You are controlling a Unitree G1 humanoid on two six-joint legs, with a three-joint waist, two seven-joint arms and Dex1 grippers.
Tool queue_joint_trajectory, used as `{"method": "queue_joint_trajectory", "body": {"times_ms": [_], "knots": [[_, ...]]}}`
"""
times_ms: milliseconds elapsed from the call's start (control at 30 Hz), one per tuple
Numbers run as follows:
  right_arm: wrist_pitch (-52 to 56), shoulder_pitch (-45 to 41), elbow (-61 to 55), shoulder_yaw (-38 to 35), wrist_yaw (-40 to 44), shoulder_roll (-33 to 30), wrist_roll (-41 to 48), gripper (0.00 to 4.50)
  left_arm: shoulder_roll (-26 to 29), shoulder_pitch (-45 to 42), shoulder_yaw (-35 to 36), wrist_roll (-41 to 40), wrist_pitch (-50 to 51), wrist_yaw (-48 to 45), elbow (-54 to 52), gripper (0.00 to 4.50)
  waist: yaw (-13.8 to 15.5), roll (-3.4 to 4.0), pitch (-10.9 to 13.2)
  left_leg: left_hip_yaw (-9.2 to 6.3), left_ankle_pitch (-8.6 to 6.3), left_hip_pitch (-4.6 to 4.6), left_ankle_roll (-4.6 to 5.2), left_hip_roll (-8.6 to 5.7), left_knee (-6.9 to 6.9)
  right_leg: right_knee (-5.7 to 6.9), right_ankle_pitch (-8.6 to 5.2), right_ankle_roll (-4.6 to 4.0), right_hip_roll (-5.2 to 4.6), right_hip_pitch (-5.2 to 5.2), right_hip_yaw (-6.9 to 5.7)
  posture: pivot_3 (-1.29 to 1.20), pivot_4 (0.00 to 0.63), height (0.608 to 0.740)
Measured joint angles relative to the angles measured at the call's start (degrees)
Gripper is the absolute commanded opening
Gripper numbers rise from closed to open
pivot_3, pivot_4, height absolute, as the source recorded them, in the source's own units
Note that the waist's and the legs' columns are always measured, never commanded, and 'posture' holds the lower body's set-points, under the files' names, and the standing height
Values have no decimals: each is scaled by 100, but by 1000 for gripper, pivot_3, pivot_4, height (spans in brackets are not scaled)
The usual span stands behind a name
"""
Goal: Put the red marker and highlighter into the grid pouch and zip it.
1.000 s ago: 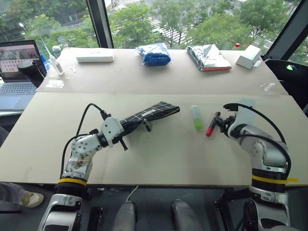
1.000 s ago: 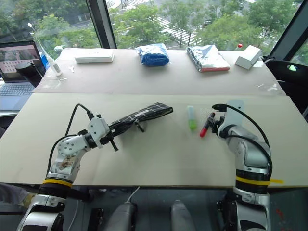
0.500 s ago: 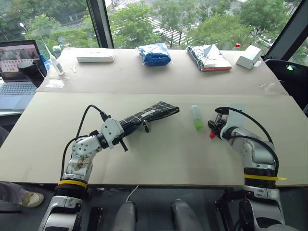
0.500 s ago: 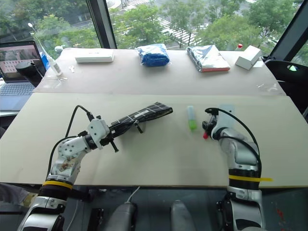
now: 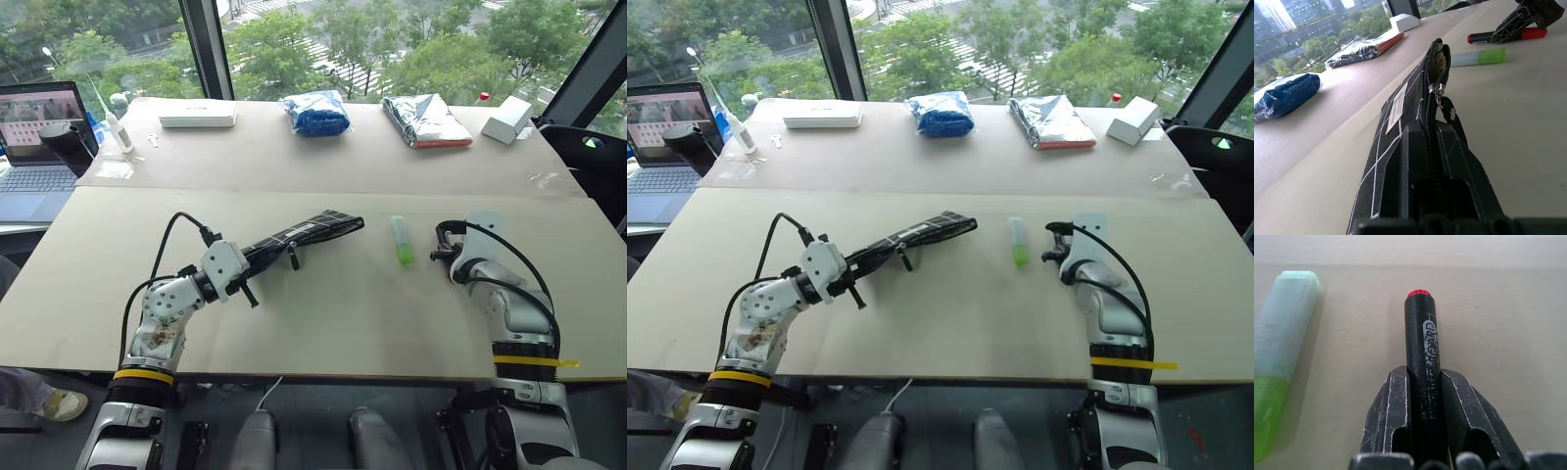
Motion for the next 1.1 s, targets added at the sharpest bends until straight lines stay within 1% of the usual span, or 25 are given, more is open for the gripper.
{"method": "queue_joint_trajectory", "body": {"times_ms": [133,233,433,500,633,700,767,933,1033,1100], "knots": [[-222,1,133,-1,-40,-41,-21,491,30,2,1,0,10,-1,-9,0,4,0,0,0,0,0,0,0,1,0,0,0,0,1,0,0,150,740],[-760,17,288,158,174,-313,-223,491,73,16,5,-1,12,-7,-13,0,0,5,3,3,0,-7,0,-2,0,0,0,0,-2,-10,4,0,150,740],[-2772,25,-528,779,1890,-1131,-270,491,104,32,0,-6,25,-66,-27,0,-105,15,9,3,0,-6,0,6,-11,-2,-1,1,3,-14,3,0,150,740],[-3657,66,-751,1187,2578,-1574,-516,491,104,32,-2,-6,27,-89,-32,0,-119,15,9,2,0,-5,0,5,-10,-7,-4,8,3,-10,0,0,150,740],[-4947,261,-665,1924,3450,-2052,-1029,491,103,32,-2,-7,28,-114,-44,0,-94,13,10,2,0,-5,0,4,-7,-10,-6,11,1,-8,0,0,150,740],[-5364,302,-528,2166,3718,-2081,-1145,491,102,32,-3,-6,28,-117,-44,0,-94,13,11,4,0,-5,0,3,-5,-9,-6,11,0,-9,3,0,150,740],[-5700,250,-345,2266,3818,-2056,-1246,491,93,36,-3,-7,27,-119,-49,0,-93,13,11,3,0,-5,0,3,-5,-8,-4,7,1,-9,2,0,150,740],[-6177,-227,306,2431,3808,-1795,-1632,491,66,59,-11,-8,22,-127,-63,0,-98,13,11,3,0,-3,0,4,-6,-6,2,-2,2,-9,1,0,150,740],[-6386,-313,634,2558,3807,-1598,-1809,491,50,80,-22,-8,22,-143,-109,0,-89,13,11,3,0,-4,0,1,-6,-7,2,-3,0,-9,2,0,150,740],[-6503,-378,752,2648,3807,-1587,-1892,491,52,84,-21,-7,21,-155,-112,0,-69,13,11,3,0,-4,0,1,-4,-6,2,-3,-1,-8,2,0,150,740]]}}
